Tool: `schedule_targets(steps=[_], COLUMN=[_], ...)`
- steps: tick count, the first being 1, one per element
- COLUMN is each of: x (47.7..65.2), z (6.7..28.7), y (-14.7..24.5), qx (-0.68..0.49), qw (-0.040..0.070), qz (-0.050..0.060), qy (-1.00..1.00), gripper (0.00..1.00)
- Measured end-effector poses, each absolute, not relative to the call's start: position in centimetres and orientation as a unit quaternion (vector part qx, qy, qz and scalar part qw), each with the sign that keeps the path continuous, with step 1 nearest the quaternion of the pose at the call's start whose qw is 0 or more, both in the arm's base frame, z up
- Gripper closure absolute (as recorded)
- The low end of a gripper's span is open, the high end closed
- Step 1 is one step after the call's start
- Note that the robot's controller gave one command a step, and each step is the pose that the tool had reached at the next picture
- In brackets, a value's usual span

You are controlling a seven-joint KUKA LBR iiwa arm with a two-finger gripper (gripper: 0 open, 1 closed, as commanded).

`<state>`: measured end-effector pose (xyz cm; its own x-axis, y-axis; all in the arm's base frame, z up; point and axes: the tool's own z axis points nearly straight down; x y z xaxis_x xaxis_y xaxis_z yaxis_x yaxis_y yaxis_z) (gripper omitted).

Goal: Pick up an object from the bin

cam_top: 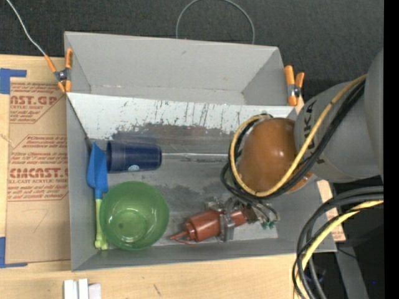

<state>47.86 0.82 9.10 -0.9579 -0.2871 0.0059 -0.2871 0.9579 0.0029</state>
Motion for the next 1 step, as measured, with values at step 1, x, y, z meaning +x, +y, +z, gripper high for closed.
schedule_targets(steps=[1], x=[47.78], z=[15.36], y=[0.88], qx=[0.145], qw=[0.006], qz=[-0.002], qy=[-0.989], gripper=[1.0])
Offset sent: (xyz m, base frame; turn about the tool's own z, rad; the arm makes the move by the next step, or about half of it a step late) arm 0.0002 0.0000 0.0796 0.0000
